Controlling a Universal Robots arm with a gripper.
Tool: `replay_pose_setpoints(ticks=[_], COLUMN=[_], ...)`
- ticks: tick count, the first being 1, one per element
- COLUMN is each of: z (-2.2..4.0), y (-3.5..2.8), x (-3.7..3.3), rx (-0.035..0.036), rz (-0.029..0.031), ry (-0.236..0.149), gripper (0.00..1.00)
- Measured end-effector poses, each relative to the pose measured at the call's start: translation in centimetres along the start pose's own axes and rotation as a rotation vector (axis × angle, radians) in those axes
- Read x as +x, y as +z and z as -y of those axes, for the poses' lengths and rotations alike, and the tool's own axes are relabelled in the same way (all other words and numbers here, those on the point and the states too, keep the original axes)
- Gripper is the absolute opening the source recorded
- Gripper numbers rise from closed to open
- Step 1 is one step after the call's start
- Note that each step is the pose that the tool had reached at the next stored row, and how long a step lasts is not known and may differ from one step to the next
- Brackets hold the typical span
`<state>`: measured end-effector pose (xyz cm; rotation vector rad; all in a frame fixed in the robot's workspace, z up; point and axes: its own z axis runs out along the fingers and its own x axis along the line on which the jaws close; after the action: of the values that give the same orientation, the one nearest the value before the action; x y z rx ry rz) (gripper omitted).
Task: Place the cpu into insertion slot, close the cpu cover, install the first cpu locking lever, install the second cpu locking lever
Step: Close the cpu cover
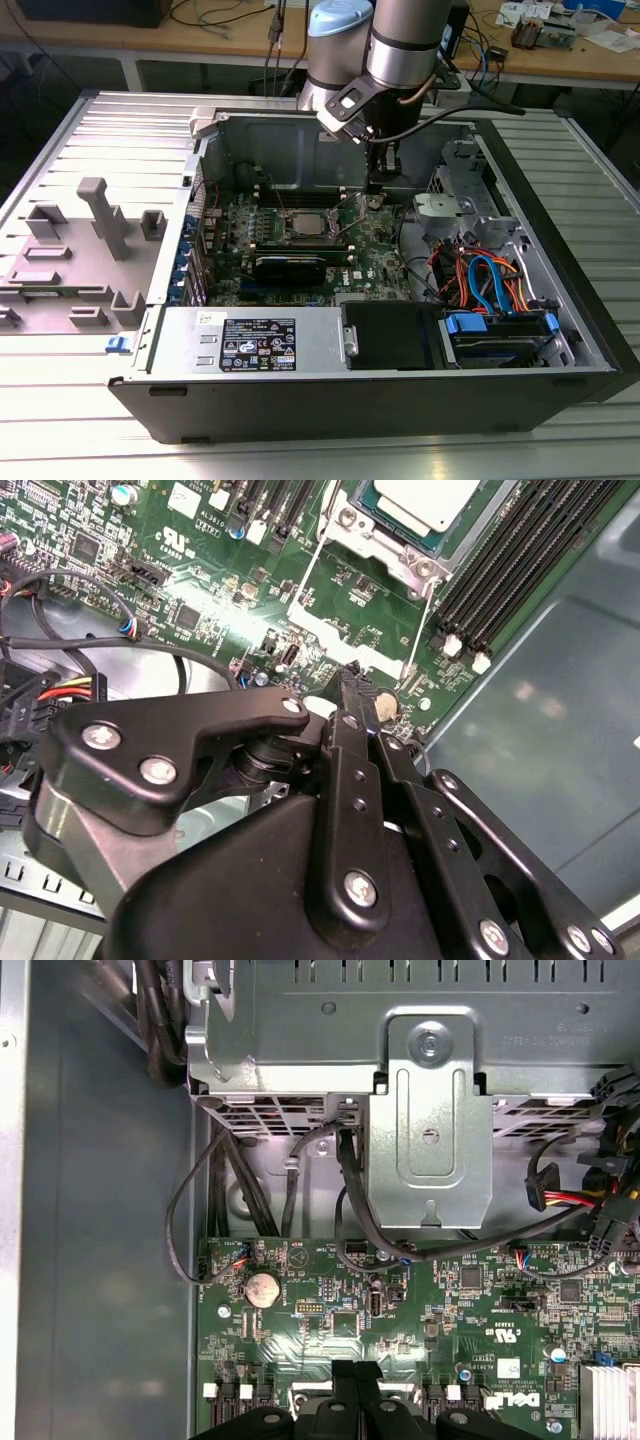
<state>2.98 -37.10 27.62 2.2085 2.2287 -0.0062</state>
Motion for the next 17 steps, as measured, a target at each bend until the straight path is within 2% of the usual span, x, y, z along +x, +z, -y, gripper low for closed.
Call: replay_pose_setpoints(ticks=[10,17], z=[-0.04,-0.63], y=[0.01,0.10], x=[0.00,-0.01], rx=[0.0000,0.0000], rz=[0.0000,0.0004], ry=[0.000,0.000], gripper=[0.11,0.11])
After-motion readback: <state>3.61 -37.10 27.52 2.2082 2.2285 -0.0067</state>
